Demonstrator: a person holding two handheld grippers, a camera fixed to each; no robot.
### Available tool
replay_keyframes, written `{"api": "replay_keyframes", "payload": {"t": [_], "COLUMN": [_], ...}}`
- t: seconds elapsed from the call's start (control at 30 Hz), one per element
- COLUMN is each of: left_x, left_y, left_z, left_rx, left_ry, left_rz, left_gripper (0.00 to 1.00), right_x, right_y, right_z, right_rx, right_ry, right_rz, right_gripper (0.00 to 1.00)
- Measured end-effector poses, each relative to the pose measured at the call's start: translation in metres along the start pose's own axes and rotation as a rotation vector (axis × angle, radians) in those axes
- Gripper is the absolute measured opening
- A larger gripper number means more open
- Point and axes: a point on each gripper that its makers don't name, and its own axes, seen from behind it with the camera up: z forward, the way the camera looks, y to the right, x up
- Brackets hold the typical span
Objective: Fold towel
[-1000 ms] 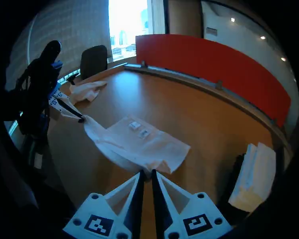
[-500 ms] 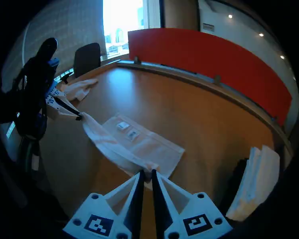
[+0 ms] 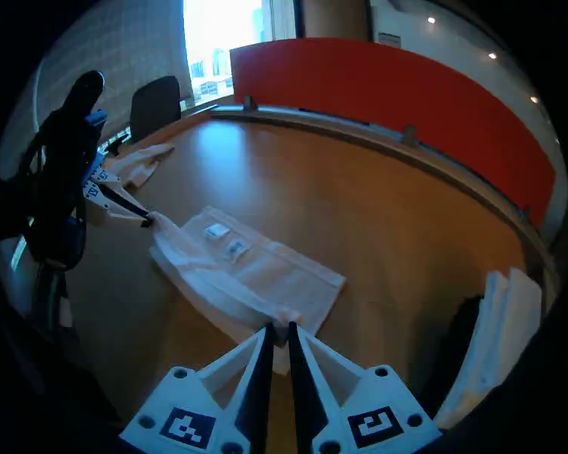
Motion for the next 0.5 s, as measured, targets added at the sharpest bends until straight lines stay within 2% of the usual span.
{"api": "replay_keyframes", "payload": {"t": [0.5], "left_x": [-0.006], "left_y": [-0.015], "left_z": [0.047], "left_rx": [0.017], "left_ry": [-0.033], "left_rz": [-0.011], "left_gripper": [0.11], "right_x": [-0.011], "right_y": [0.018], "right_z": [0.042], "right_rx": [-0.019], "right_ry": [-0.036], "right_rz": [0.053], "right_gripper": [0.13]}}
